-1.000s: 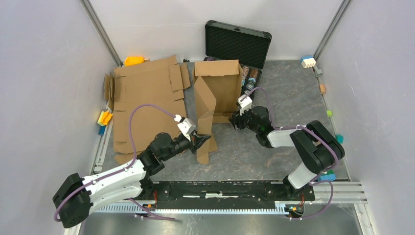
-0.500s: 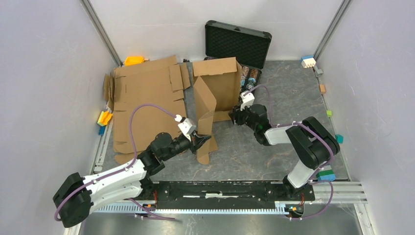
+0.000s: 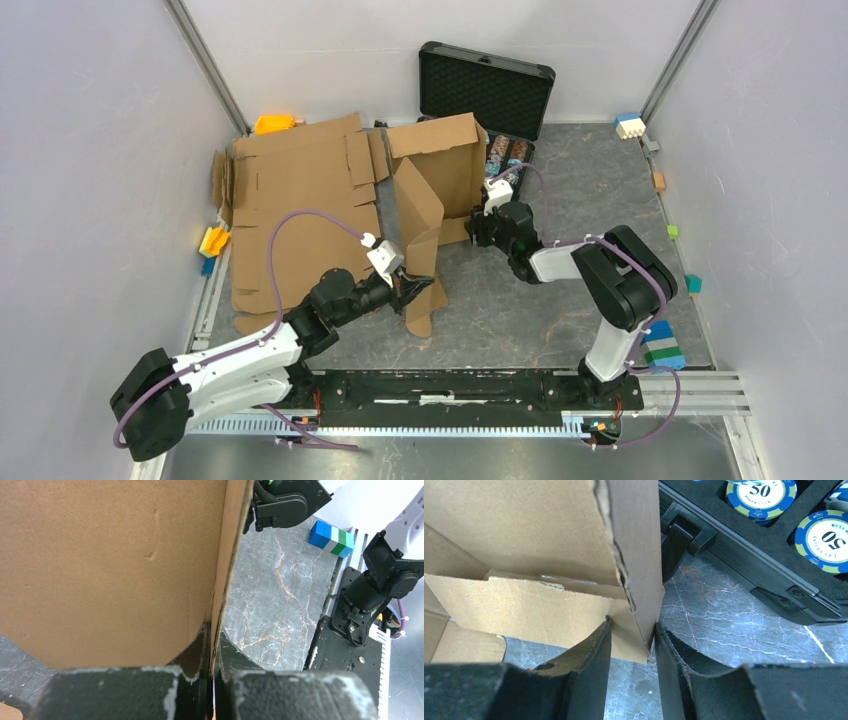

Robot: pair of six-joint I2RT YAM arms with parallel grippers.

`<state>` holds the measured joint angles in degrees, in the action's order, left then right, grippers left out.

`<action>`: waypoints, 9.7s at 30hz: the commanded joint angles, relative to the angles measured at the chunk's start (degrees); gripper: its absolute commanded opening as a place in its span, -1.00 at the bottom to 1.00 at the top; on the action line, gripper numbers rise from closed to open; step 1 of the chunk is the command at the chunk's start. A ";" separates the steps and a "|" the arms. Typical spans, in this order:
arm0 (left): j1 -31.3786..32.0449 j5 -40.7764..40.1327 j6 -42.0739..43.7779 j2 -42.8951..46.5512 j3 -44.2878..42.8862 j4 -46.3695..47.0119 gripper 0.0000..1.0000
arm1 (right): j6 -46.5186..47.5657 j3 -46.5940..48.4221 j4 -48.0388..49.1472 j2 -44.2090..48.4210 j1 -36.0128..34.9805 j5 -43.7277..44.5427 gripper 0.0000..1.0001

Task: Fold the paper box

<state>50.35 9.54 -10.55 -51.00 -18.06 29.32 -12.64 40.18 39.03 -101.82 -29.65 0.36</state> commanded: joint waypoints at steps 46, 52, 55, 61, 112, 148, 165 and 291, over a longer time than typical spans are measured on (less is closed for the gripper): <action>1.33 0.65 -7.82 8.06 0.59 -14.86 -0.94 | 1.31 -14.12 7.46 10.13 -7.28 12.37 0.62; 1.33 1.13 -7.75 5.43 0.06 -13.48 -0.94 | -0.34 -7.00 2.46 7.54 -6.70 11.62 0.90; 1.33 0.93 -7.49 5.23 -0.30 -13.46 -0.95 | -0.99 -5.81 2.94 6.23 -4.57 9.08 0.96; 1.33 0.65 -7.03 4.55 -0.72 -13.51 -0.94 | -0.85 -2.91 3.80 1.73 0.56 -0.14 0.96; 1.33 1.99 -7.64 3.06 0.84 -10.78 -0.94 | 4.24 9.64 -17.18 -12.51 -9.81 16.19 0.30; 1.33 -0.25 -13.67 16.42 3.82 -19.78 -0.90 | 0.89 2.40 -24.22 -4.62 -16.05 26.00 0.30; 1.24 -12.54 -21.98 31.25 -2.14 -39.84 0.63 | 2.57 0.74 -18.23 -3.52 -14.37 21.38 0.22; -0.22 -22.01 -7.11 -20.86 -74.47 -90.94 -0.18 | -2.00 -16.64 -19.30 26.69 -18.59 25.41 0.96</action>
<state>50.65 -13.02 -18.63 -72.38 -91.64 -62.89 -15.09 24.36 19.86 -79.61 -48.71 25.56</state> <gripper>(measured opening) 0.281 0.979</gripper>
